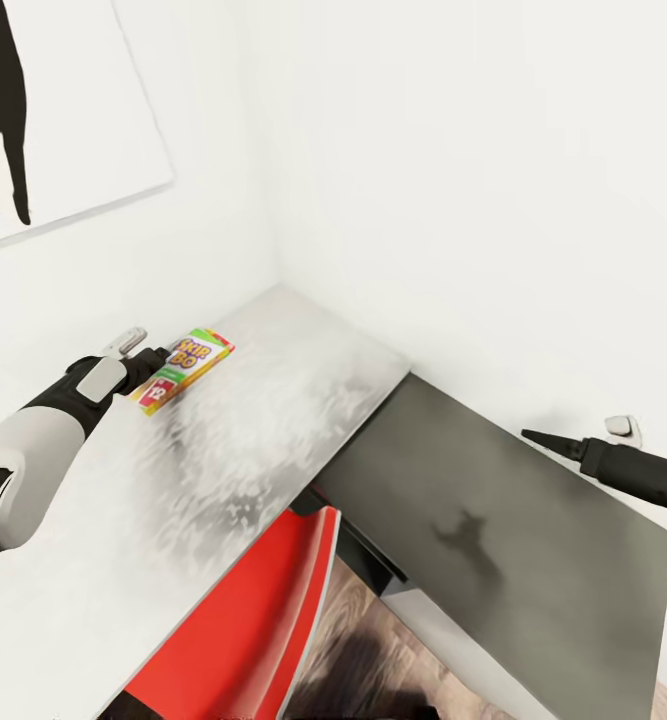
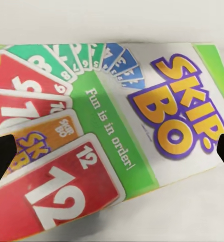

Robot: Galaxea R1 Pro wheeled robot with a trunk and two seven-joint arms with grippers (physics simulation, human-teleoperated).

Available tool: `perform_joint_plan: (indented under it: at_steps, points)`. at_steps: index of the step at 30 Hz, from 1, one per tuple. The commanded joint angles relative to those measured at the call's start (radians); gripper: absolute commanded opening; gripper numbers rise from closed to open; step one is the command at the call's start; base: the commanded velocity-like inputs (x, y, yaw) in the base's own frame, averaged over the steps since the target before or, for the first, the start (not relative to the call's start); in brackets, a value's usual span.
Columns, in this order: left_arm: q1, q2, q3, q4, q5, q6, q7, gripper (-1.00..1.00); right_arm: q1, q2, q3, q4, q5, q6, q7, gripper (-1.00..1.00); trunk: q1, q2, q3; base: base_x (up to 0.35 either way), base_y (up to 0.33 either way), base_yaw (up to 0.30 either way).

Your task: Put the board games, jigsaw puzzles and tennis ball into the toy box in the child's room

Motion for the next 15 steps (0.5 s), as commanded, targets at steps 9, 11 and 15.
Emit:
perform_joint_plan:
  at_steps: [9, 11, 15]
  points:
    - [0.000, 0.003, -0.004, -0.002, 0.011, -0.003, 0.007, 1.00, 0.003, -0.007, -0.003, 0.000, 0.005, 0.005, 0.024, 1.00, 0.000, -0.002, -0.016, 0.000, 0.000, 0.095]
    - [0.000, 0.004, -0.003, -0.002, 0.012, -0.006, 0.007, 1.00, 0.004, -0.007, -0.004, 0.000, 0.005, 0.005, 0.026, 1.00, 0.000, -0.002, -0.019, 0.000, 0.000, 0.099]
    - [0.000, 0.006, -0.002, -0.002, 0.014, -0.014, 0.007, 1.00, 0.004, -0.009, -0.004, 0.000, 0.005, 0.005, 0.029, 1.00, 0.000, -0.002, -0.026, 0.000, 0.000, 0.100]
